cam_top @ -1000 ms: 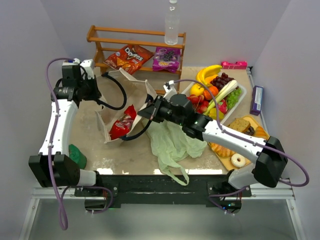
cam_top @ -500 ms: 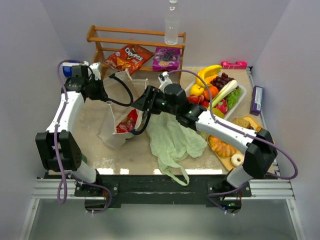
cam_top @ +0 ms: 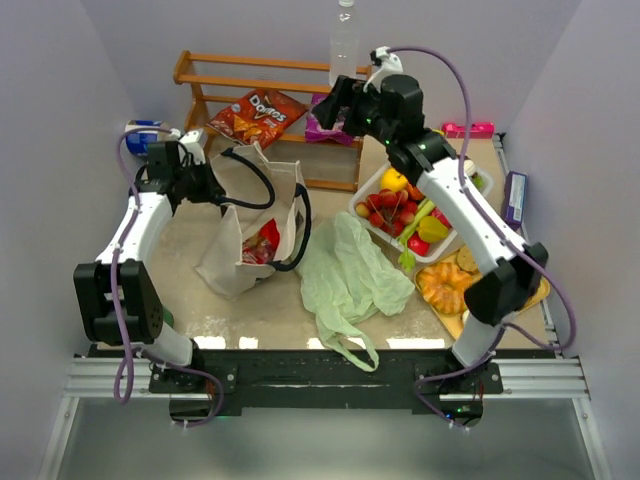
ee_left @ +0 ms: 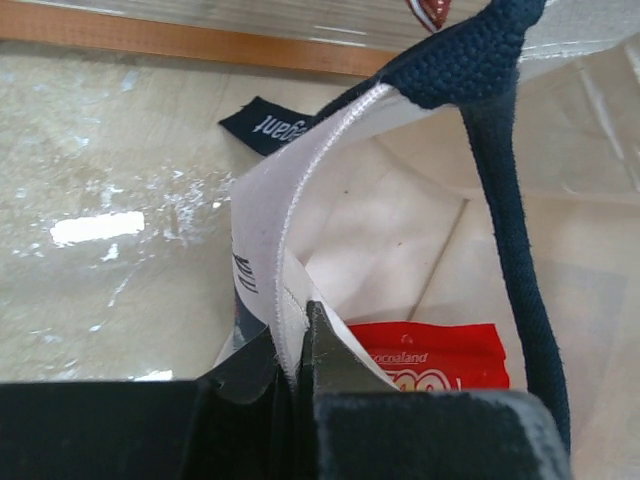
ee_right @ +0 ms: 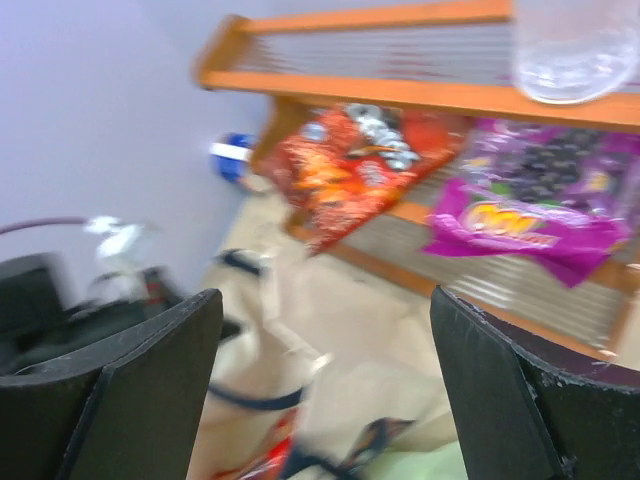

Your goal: Place the mixed food into the grocery bags and tie them

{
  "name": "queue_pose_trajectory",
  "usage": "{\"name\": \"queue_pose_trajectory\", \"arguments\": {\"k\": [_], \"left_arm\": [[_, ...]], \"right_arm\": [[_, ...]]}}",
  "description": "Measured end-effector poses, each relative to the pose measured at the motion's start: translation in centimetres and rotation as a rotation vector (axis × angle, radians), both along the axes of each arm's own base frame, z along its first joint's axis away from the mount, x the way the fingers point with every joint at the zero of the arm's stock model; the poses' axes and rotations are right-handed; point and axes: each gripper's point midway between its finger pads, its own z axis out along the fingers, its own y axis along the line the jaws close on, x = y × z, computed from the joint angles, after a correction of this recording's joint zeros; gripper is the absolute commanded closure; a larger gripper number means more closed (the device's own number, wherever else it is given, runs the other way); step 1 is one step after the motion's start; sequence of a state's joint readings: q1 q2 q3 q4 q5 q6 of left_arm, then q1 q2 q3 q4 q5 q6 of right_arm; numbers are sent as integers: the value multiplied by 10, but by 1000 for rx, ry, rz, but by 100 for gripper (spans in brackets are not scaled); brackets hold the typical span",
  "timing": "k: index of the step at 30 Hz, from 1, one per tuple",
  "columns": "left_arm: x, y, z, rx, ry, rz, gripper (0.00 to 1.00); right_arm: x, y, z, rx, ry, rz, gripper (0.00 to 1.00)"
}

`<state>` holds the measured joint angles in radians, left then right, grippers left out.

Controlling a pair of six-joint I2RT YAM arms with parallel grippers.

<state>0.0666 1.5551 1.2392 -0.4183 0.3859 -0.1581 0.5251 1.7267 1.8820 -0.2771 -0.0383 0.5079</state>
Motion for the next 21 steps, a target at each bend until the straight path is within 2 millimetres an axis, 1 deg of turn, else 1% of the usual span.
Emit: {"name": "queue_pose_trajectory", "arguments": {"k": [1,4,5,7,8,9,11,12,13,16,20,21], "left_arm": [[0,-1,0,-9,-5,-1,89],[1,-5,2,-32,-22,-3,89],[2,-6,3,-38,-25,-2,88],[3,-5,3,-39,-34,-1,88],[3,-5,3,-38,-36,1,88],[2,-5,4,-35,-39,4,88],[2,-2,6,-25,-47,15,87],[2,-1,8,-20,-55,19,87],[1,0,9,-15,-63,25,86],[-1,2,17,-3,-95,37,84],[0,3,28,2,-137,40,83],[1,3,29,2,-140,39,83]], "right_arm": [[12,-1,-13,-26,19,-11,11],[53,-12,-78,-139,131,-61,9],[60,-15,-96,-166,163,-71,9],[74,-28,-144,-231,253,-98,9],[78,-35,-162,-256,291,-114,8],[81,-42,-176,-272,322,-126,8],[86,-53,-187,-283,346,-146,8],[88,-58,-189,-282,349,-155,8],[90,-62,-187,-278,346,-163,9],[100,-70,-173,-245,298,-181,10],[110,-70,-160,-203,246,-174,14],[111,-69,-159,-199,240,-170,17]]}}
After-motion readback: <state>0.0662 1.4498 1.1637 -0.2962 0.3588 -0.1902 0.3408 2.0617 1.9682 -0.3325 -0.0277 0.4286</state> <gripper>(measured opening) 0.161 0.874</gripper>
